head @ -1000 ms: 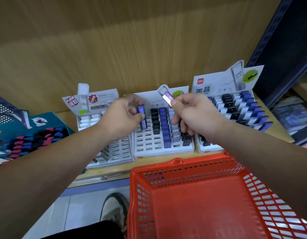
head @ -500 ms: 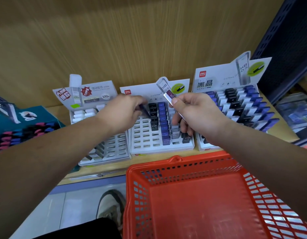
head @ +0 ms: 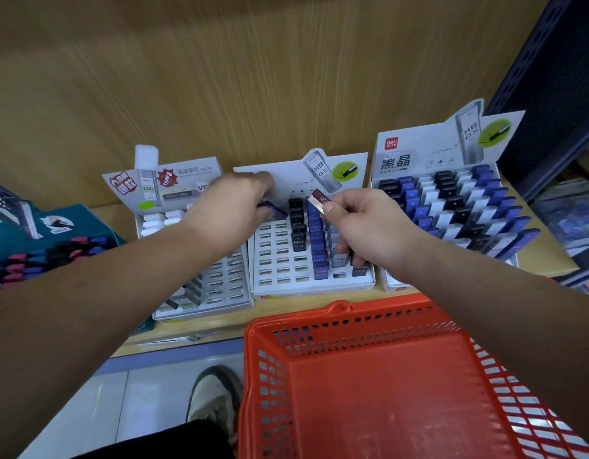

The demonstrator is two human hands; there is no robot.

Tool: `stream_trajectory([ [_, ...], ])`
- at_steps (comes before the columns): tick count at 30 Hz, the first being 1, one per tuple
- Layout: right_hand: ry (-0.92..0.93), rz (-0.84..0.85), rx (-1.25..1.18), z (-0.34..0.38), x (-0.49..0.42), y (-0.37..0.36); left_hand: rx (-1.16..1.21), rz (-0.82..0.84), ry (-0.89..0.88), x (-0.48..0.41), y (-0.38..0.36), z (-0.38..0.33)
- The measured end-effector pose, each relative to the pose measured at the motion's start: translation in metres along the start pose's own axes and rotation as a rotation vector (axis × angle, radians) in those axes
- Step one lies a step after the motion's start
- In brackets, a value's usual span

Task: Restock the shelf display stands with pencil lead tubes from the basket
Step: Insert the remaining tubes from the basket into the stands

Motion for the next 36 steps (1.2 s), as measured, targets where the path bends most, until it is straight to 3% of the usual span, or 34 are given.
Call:
stream_trajectory([
  [3, -0.024, 0.005, 0.022, 0.000, -0.003, -0.001, 0.045, -0.059, -0.041, 0.000, 0.004, -0.001],
  [7, -0.042, 0.005, 0.017, 0.000, -0.005, 0.000, 0.034, -0.013, -0.140, -0.007, -0.007, -0.007],
  [16, 0.058, -0.044, -0.011, 0.013, 0.005, 0.001, -0.016, 0.023, -0.133, 0.006, -0.029, -0.011],
  [18, 0.097, -0.006, -0.008, 0.025, 0.012, -0.005, 0.153, -0.022, -0.044, 0.019, -0.011, -0.011],
  [22, 0.076, 0.230, -0.049, 0.051, 0.038, -0.040, 0.872, -0.019, 0.488, 0.076, 0.026, -0.001],
  [23, 0.073, 0.288, -0.046, 0.062, 0.048, -0.054, 0.942, -0.029, 0.553, 0.093, 0.037, -0.001],
  [26, 0.086, 0.364, 0.007, 0.097, 0.074, -0.088, 0.981, -0.064, 0.672, 0.147, 0.077, 0.010],
  [30, 0.146, 0.422, 0.010, 0.148, 0.105, -0.134, 1.045, -0.163, 0.698, 0.213, 0.116, 0.038],
  [33, 0.202, 0.485, -0.130, 0.175, 0.126, -0.171, 1.073, -0.182, 0.759, 0.241, 0.126, 0.074],
  [36, 0.246, 0.438, -0.260, 0.190, 0.131, -0.197, 1.153, -0.158, 0.823, 0.261, 0.121, 0.111],
])
Point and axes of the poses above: each hand's wrist, its own x-axis away from the middle knuckle, its own y-axis out of the back of the hand, z = x × y, the point moved 10 cm from there along -x, towards the middle knuckle, and after that the axes turned 4 degrees about x, right-handed, at the moved point
